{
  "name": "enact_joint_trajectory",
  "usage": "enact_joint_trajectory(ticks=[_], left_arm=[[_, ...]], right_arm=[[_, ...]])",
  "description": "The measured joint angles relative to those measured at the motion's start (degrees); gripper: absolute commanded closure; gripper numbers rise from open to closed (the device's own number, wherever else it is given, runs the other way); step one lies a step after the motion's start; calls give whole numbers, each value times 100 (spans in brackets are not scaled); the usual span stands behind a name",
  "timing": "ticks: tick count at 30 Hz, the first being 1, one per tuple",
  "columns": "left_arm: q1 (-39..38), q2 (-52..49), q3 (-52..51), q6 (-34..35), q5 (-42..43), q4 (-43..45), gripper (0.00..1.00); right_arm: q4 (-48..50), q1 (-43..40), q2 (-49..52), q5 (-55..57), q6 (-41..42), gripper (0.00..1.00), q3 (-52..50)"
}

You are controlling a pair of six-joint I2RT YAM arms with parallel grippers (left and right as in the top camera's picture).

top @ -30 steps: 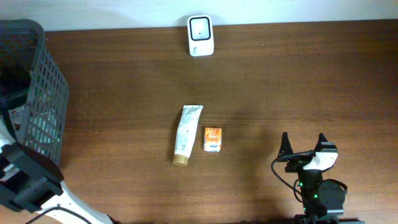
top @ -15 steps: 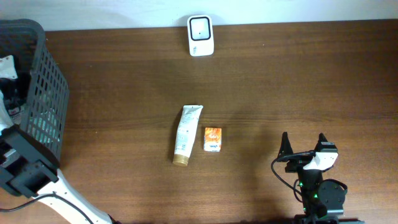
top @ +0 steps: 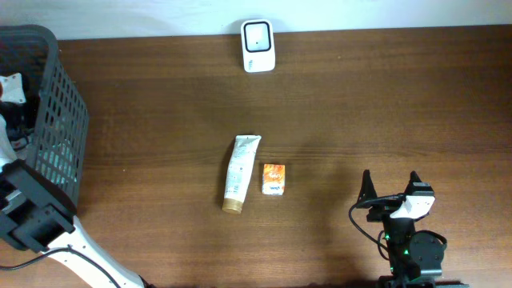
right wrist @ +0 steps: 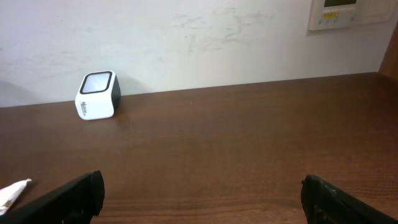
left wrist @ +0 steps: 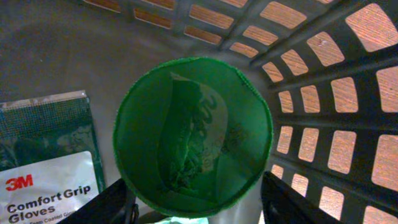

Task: Scan the item barcode
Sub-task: 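Reach into the basket and grasp the green-lidded jar with left gripper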

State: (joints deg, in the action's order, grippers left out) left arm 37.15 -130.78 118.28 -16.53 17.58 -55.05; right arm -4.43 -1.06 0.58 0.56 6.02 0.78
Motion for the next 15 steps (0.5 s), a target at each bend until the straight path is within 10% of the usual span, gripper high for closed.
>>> enact_joint_trajectory(ticks=[9,15], left_arm=[[0,46,350,24,-7,-184,44],[0,367,431,85,-444,-323,1]], right_arm=[[0,0,0,0,2,2,0],[0,0,0,0,4,2,0]])
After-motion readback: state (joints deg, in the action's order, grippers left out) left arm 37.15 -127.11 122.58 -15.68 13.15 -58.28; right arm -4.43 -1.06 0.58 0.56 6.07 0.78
